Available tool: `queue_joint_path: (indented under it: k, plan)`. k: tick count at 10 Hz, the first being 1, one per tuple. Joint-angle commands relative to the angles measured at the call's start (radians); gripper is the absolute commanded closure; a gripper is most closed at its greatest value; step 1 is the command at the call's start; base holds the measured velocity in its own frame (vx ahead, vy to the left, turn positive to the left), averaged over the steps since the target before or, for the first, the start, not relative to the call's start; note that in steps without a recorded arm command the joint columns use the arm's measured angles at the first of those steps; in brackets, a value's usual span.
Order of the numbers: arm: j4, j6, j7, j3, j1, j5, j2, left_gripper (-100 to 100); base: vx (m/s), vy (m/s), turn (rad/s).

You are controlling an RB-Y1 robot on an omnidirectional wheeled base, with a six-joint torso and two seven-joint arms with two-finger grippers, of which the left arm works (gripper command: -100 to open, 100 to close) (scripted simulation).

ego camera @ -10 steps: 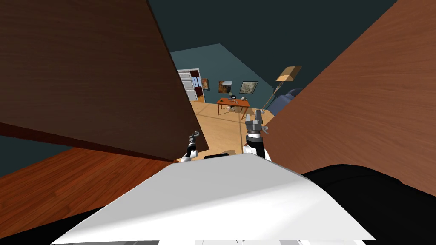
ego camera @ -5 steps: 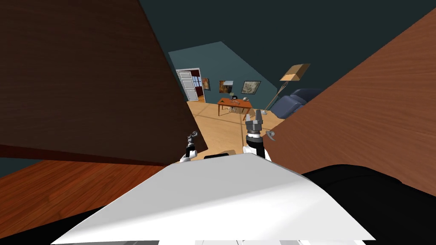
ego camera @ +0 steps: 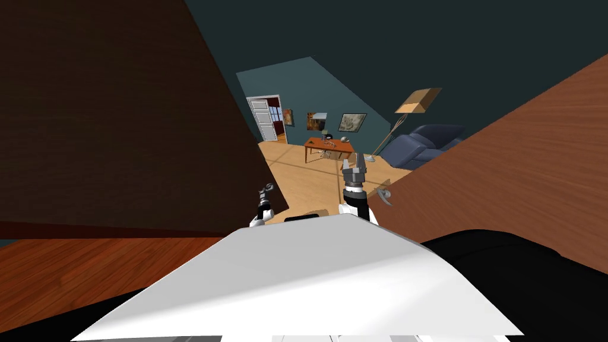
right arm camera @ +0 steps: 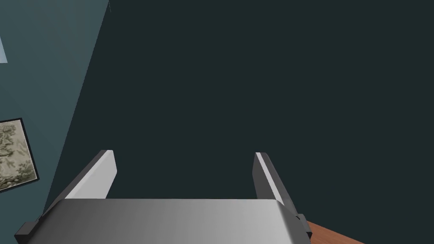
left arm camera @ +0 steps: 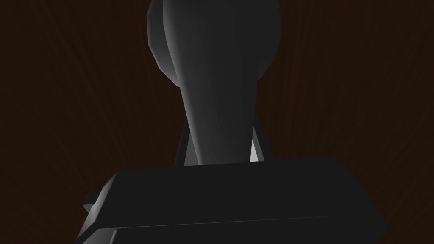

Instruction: Push the door open

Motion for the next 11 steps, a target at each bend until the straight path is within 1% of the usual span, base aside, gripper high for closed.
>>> queue_joint_path:
  k: [1, 8, 11]
  plan:
    - [-0.005, -0.007, -0.003, 0.019, 0.004, 0.012, 0.013, 100, 0.195, -0.079, 0.058]
    - [0.002, -0.012, -0.028, 0.09, 0.009, 0.06, 0.03, 100, 0.199, -0.052, 0.058]
    - [0.005, -0.014, -0.038, 0.117, 0.011, 0.078, 0.037, 100, 0.232, -0.055, 0.07]
